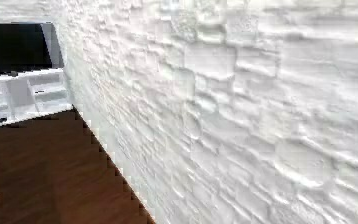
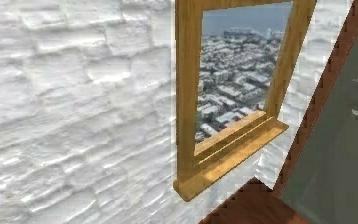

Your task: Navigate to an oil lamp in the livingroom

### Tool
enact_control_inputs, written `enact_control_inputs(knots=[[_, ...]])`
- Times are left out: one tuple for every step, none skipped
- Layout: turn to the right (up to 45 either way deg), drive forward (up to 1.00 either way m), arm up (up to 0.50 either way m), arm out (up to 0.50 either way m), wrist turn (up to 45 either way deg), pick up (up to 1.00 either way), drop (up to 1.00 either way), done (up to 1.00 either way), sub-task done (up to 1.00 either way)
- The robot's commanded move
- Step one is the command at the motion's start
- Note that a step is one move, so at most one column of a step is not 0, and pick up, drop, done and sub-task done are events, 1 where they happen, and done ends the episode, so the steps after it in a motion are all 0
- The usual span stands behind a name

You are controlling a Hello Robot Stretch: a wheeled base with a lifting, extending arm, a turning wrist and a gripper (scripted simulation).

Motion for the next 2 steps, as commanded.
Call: enact_control_inputs(knots=[[-36.0,0.0,0.0,0.0,0.0,0.0,0.0,0.0,0.0],[0.0,1.0,0.0,0.0,0.0,0.0,0.0,0.0,0.0]])
